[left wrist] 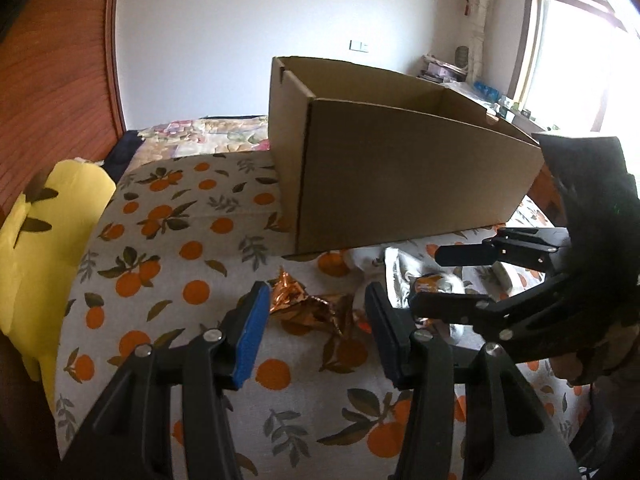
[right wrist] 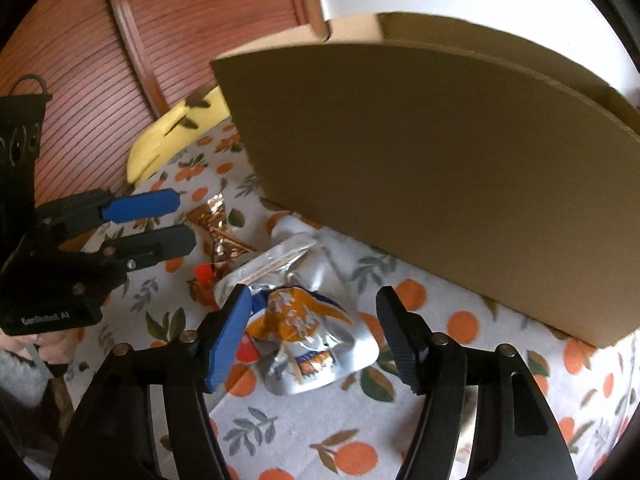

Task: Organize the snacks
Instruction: 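Move the left gripper to the red duck-gizzard pouch while the right gripper moves to the silver pouch, then close the left gripper on the red pouch while the right gripper grips the silver pouch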

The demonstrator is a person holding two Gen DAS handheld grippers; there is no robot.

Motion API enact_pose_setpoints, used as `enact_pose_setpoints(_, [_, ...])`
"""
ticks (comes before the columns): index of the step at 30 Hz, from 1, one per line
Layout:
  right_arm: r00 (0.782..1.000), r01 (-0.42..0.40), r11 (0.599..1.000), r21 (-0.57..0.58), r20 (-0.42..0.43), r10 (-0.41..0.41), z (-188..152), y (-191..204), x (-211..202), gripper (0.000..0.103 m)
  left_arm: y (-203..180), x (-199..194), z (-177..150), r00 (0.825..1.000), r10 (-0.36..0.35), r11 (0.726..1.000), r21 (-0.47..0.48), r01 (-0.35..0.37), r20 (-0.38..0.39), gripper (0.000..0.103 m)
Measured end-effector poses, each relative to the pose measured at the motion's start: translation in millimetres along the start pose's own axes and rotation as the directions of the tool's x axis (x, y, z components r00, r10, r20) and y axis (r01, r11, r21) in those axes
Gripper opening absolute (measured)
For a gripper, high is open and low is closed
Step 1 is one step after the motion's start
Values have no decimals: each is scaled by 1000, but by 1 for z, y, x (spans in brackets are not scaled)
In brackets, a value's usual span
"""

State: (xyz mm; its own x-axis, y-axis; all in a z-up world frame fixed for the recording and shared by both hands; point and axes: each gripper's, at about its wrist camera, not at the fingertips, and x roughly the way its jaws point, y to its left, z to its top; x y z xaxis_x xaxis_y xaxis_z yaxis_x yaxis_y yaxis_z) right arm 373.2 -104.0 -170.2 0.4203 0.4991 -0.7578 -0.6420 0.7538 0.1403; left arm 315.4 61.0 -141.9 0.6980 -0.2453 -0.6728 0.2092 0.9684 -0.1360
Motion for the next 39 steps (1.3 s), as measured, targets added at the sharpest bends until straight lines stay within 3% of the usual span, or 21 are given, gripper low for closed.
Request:
enact_pose_setpoints(7, [998,-48,999,16,-37,48,-2,-5,6,68,0,1,-2,1000,-4,1000,2,4,-3,50])
enact_pose_setpoints(9, [998,-48,999,4,-46,48,-6,-4,2,64,-2,2,-2,1000,-7,1000,5,7,-7,50])
enact_pose_setpoints(12, [998,-39,999,12,-49,40,-10,-5,-3,49,-7,3,-2,1000,-14,1000,12,14,-13,50])
enact_pose_setpoints(18, [998,-36,999,-11,-46,36,-21,5,-15,43,-18,8,2,999,-26,999,37,27,-20,50])
enact_pose_setpoints(24, [999,38,998,-43,-33,-39,-34,4,-32,43,-26,23,7,995,-75,996,44,78,-71,51])
enact_pose_setpoints(28, [996,85,996,-15,-21,-85,-42,-7,-40,43,-37,34,6,989,-93,990,99,105,-116,54])
enact_pose_setpoints(32, [997,70,997,12,-18,-70,-46,-14,-39,44,-46,49,4,984,-57,984,157,84,-172,56])
enact_pose_setpoints(39, [999,47,998,39,-14,-46,-50,-20,-41,47,-44,63,13,983,-39,986,156,67,-179,64])
